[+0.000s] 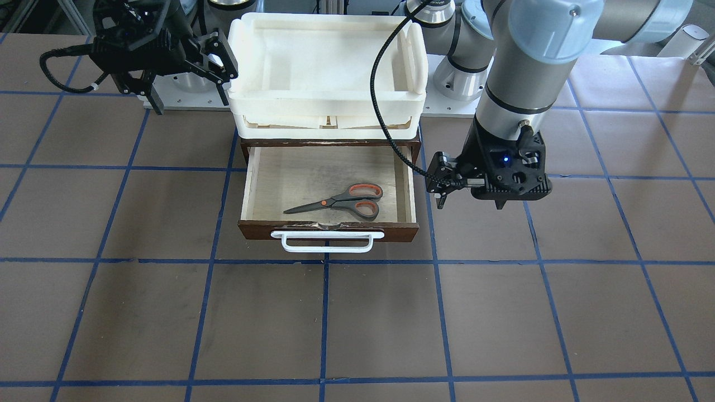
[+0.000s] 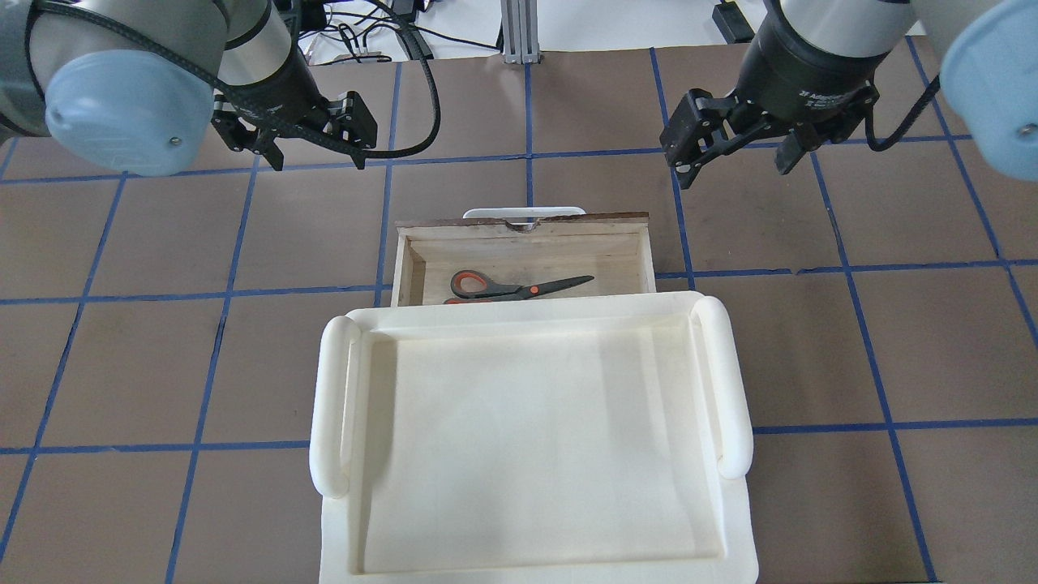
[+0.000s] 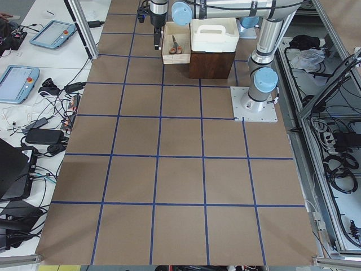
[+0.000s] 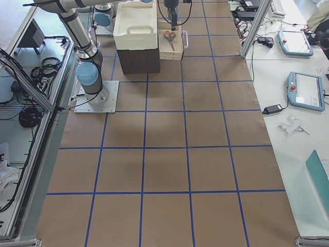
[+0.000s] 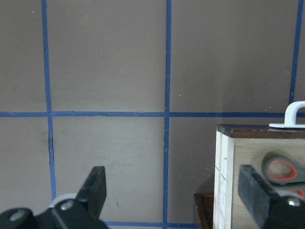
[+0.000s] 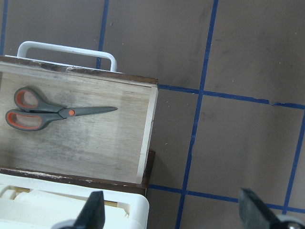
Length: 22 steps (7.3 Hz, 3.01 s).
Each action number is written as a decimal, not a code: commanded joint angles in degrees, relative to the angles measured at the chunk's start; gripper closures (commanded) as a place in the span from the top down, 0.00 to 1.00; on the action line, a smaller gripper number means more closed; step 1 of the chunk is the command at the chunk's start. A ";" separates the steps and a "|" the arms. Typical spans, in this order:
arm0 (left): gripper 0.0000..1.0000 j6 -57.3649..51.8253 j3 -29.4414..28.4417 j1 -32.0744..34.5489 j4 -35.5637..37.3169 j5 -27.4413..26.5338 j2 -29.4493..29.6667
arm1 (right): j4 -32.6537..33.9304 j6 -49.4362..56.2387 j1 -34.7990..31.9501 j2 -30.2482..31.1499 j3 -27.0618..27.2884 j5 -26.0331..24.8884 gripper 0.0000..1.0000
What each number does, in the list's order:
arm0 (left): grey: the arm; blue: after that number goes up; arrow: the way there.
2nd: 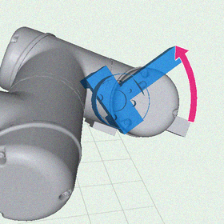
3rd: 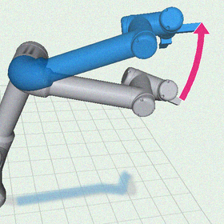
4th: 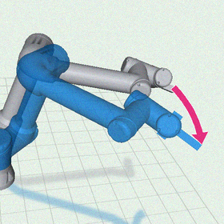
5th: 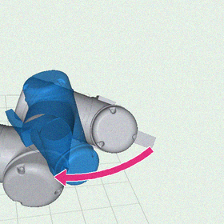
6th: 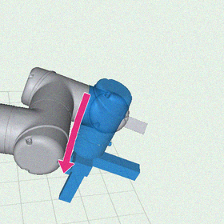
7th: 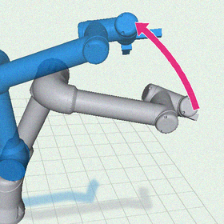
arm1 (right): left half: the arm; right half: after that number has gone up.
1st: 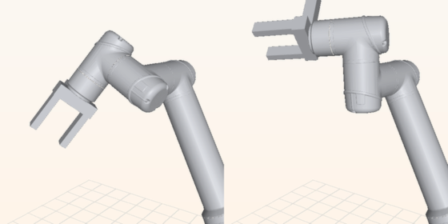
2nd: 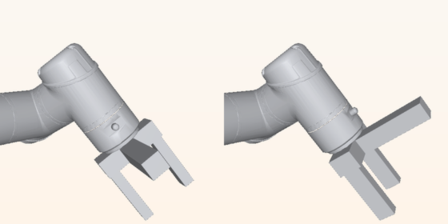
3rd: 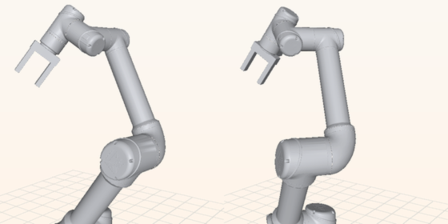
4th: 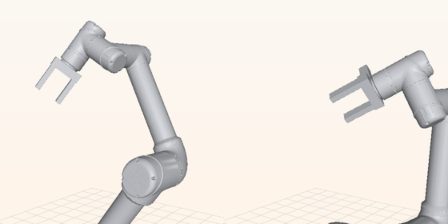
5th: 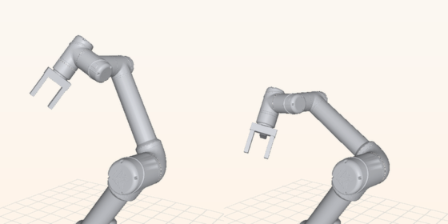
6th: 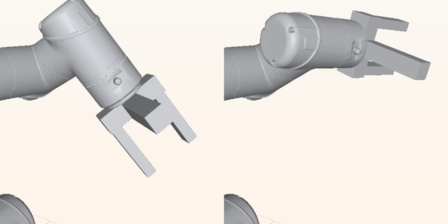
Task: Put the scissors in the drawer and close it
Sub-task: 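Move the left gripper over the drawer's white handle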
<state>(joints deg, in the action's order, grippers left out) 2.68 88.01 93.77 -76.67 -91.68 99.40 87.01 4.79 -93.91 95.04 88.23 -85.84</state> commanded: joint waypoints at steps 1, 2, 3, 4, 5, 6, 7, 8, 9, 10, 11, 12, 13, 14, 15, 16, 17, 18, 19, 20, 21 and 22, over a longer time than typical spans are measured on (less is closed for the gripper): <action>1.00 4.75 -0.65 3.07 5.53 1.15 4.99 | -1.93 -0.99 0.22 0.42 0.45 -0.47 1.00; 1.00 5.57 -0.65 4.21 9.74 1.07 7.63 | -1.50 -1.27 0.48 0.15 0.45 -2.91 1.00; 1.00 5.93 -0.74 5.27 15.09 1.06 10.44 | -1.49 -1.71 0.92 -0.02 0.45 -4.93 1.00; 1.00 6.10 -0.74 6.67 16.54 0.89 12.55 | -1.49 -3.80 0.93 -0.63 0.45 -4.87 1.00; 1.00 9.41 -0.82 7.90 16.72 0.45 14.40 | -1.49 -5.04 0.93 -0.73 0.45 -4.69 1.00; 1.00 12.75 -1.26 9.05 17.77 0.45 16.16 | -1.49 -5.05 0.93 -0.73 0.45 -4.52 1.00; 1.00 13.22 -2.14 10.10 17.69 0.28 17.57 | -1.49 -4.88 1.01 -0.73 0.45 -4.17 1.00; 1.00 14.97 -2.58 10.98 17.69 0.27 18.80 | -1.32 -4.96 0.93 -0.73 0.45 -4.08 1.00; 1.00 16.20 -3.11 11.17 17.17 0.36 19.86 | -1.14 -4.79 0.93 -0.73 0.45 -4.08 1.00; 1.00 17.43 -3.98 11.34 16.90 0.45 20.74 | 0.25 -4.79 1.01 -0.90 0.54 -4.16 1.00; 1.00 18.05 -4.77 11.52 14.29 0.54 21.18 | 0.52 -4.61 0.93 -0.90 0.54 -4.08 1.00; 1.00 18.06 -5.65 11.61 11.65 0.80 21.19 | 0.61 -4.44 0.93 -0.90 0.54 -3.90 1.00; 1.00 18.15 -6.62 11.61 8.93 0.80 21.19 | 0.61 -4.17 0.93 -0.82 0.54 -3.99 1.00; 1.00 18.41 -6.71 11.61 8.64 0.97 21.19 | 0.61 -4.52 1.01 -0.82 0.54 -3.99 1.00; 1.00 18.67 -6.71 11.78 7.77 1.06 21.19 | 0.61 -4.35 1.01 -0.82 0.54 -3.99 1.00; 1.00 18.94 -6.71 11.78 7.59 2.11 21.10 | 0.61 -4.35 1.01 -0.82 0.54 -4.25 1.00; 1.00 18.94 -6.71 11.78 6.45 2.21 21.19 | 0.61 -4.87 1.01 -0.99 0.54 -4.16 1.00; 1.00 19.37 -6.71 11.78 5.66 2.38 21.10 | 0.70 -5.05 1.01 -1.08 0.54 -4.08 1.00; 1.00 19.81 -6.80 11.70 5.22 3.17 20.93 | 2.18 -5.05 1.01 -2.47 0.54 -3.99 1.00; 1.00 19.90 -6.80 11.61 4.52 3.26 20.66 | 6.98 -4.96 0.93 -3.36 0.46 -3.99 1.00; 1.00 19.91 -6.80 11.52 3.73 3.35 19.97 | 7.47 -4.96 0.93 -3.54 0.54 -4.60 1.00; 1.00 19.99 -6.80 11.43 2.85 4.39 20.13 | 7.38 -4.96 0.93 -3.45 0.46 -4.17 1.00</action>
<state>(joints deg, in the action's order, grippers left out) 22.58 81.22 105.32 -72.78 -88.15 119.67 93.65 -0.18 -92.97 91.75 88.73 -90.12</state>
